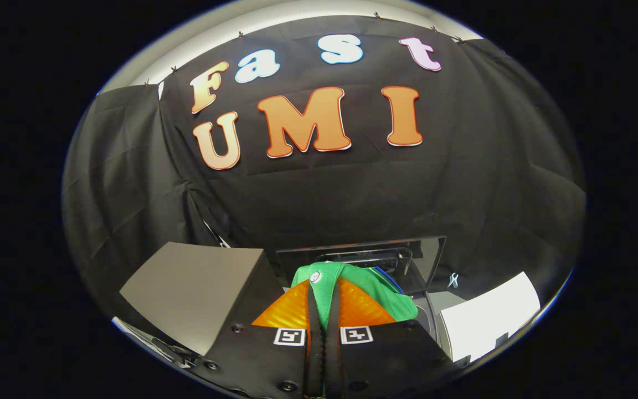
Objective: Put the clothes into the washing machine and then close the washing machine lid.
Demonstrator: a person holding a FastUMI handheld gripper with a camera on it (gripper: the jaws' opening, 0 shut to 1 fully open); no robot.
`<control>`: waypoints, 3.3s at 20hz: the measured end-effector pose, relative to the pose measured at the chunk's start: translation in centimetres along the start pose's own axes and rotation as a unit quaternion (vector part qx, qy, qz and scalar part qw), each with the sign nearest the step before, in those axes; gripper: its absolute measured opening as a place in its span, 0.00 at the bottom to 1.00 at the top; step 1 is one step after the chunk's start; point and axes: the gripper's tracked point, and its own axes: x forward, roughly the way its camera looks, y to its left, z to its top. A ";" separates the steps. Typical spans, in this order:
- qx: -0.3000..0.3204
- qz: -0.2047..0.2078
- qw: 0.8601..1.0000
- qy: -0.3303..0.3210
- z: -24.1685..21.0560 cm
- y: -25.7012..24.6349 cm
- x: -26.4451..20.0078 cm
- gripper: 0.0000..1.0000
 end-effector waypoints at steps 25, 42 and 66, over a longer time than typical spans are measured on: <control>0.011 -0.012 0.981 0.195 -20.6 -8.1 11.8 0.10; 0.057 -0.072 0.949 0.302 -31.2 -10.8 17.6 0.13; -0.040 -0.045 0.976 0.207 -18.0 -10.4 10.0 1.00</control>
